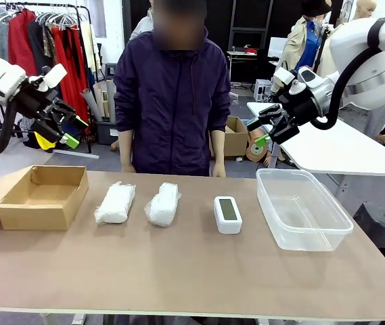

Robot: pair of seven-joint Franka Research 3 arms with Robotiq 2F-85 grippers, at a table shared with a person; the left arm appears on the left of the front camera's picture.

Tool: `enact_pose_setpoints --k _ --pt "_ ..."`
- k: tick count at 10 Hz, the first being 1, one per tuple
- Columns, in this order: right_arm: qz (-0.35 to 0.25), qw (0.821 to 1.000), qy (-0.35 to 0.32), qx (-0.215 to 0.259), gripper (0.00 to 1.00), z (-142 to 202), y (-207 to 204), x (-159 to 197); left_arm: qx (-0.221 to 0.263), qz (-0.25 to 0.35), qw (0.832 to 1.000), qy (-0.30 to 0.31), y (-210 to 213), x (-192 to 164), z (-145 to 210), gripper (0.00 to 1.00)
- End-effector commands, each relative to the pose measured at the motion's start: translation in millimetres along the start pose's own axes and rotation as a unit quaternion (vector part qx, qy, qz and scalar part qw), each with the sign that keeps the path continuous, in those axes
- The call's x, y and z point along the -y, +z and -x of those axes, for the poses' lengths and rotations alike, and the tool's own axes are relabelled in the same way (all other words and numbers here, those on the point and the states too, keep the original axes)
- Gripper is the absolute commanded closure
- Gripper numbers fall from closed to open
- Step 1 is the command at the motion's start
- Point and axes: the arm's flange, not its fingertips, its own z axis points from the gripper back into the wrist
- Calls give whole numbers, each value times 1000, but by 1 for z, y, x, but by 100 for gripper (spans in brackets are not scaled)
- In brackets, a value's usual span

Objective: Separate and place wrapped and unwrapped clocks.
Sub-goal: Pick up the Digital clock indicated by the person.

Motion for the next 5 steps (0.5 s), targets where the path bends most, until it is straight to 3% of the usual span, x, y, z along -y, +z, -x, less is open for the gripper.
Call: enact_pose_setpoints --k 1,5 --pt "0 1000 1 -2 0 0 1 0 2 -2 1000 -1 1 0 0 0" --pt "0 1000 1 -2 0 0 1 0 2 -2 1000 -1 1 0 0 0"
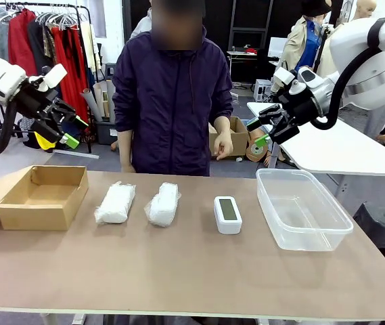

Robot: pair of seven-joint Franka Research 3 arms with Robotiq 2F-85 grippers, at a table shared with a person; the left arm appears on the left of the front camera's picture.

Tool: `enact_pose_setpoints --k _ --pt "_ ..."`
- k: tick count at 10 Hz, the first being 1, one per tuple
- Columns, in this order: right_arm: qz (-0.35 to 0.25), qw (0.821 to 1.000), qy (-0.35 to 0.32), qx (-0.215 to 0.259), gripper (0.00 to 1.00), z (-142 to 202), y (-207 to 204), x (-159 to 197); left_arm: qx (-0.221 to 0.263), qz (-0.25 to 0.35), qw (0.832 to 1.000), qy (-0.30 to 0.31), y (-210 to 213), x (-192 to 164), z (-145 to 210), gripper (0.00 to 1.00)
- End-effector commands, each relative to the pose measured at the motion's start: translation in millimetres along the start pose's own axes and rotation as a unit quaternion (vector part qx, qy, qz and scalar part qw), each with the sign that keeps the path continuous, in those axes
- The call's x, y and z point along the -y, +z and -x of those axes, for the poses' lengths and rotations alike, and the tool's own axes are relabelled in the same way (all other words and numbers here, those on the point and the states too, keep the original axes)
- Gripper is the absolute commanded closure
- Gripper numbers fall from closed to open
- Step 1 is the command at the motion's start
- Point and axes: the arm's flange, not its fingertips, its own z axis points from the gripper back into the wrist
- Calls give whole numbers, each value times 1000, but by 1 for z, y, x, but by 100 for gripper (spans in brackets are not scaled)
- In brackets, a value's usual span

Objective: Separate and place wrapped and unwrapped clocks.
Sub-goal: Pick up the Digital clock indicated by the person.

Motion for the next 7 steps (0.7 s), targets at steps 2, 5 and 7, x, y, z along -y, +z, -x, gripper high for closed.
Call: enact_pose_setpoints --k 2,5,7 --pt "0 1000 1 -2 0 0 1 0 2 -2 1000 -1 1 0 0 0" --pt "0 1000 1 -2 0 0 1 0 2 -2 1000 -1 1 0 0 0" --pt "0 1000 1 -2 0 0 1 0 2 -2 1000 -1 1 0 0 0"
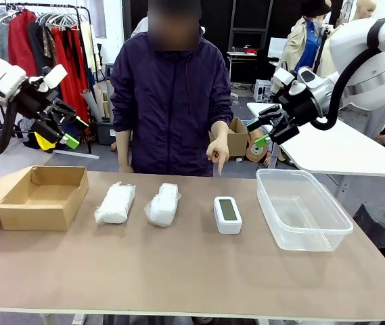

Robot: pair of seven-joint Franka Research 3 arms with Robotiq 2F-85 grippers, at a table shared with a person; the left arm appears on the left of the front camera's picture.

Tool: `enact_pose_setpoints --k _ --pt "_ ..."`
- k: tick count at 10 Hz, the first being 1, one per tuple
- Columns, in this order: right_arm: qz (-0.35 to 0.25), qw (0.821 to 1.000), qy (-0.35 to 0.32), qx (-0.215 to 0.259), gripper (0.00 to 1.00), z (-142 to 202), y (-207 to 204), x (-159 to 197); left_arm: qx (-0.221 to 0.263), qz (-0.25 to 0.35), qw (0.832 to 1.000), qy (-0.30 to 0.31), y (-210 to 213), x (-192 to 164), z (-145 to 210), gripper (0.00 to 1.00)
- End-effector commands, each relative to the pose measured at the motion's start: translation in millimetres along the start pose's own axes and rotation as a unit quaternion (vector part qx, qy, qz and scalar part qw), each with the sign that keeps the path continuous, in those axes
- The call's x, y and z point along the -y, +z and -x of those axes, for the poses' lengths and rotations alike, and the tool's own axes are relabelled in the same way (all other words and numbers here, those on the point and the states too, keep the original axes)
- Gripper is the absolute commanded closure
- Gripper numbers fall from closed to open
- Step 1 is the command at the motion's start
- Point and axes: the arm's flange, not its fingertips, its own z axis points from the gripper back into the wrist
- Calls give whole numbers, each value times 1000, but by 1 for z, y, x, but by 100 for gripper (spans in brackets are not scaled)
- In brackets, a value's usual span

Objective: Separate and place wrapped and unwrapped clocks.
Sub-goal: Pick up the Digital clock indicated by the person.

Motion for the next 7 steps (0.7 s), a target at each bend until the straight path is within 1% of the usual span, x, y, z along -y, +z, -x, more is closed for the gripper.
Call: enact_pose_setpoints --k 1,7 --pt "0 1000 1 -2 0 0 1 0 2 -2 1000 -1 1 0 0 0" --pt "0 1000 1 -2 0 0 1 0 2 -2 1000 -1 1 0 0 0"
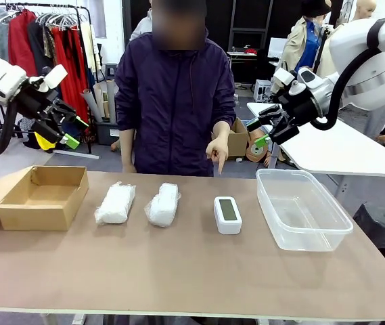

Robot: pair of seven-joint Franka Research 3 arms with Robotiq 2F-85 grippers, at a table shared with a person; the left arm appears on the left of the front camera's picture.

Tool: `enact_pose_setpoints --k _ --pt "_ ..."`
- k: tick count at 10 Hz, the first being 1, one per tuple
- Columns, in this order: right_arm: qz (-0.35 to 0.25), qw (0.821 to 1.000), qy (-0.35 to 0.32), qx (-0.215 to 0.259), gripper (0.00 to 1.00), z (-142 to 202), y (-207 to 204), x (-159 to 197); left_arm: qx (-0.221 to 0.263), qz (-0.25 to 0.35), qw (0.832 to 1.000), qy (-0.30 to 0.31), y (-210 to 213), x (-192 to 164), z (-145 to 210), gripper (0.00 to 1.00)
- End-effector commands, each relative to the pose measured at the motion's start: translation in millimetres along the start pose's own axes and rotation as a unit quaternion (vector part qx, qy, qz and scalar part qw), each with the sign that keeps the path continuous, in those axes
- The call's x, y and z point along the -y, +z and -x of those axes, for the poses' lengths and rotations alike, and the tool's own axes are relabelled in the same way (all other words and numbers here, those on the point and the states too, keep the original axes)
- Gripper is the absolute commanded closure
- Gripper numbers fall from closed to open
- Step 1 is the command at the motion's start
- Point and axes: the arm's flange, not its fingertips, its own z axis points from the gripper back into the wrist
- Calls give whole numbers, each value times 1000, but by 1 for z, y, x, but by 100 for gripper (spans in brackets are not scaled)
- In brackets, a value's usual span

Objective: Separate and place wrapped and unwrapped clocks.
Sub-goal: Pick up the Digital clock indicated by the person.

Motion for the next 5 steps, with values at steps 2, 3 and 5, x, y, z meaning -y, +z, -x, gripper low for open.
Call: enact_pose_setpoints --k 2,3,5 --pt "0 1000 1 -2 0 0 1 0 2 -2 1000 -1 1 0 0 0" --pt "0 1000 1 -2 0 0 1 0 2 -2 1000 -1 1 0 0 0" --pt "0 1000 1 -2 0 0 1 0 2 -2 1000 -1 1 0 0 0"
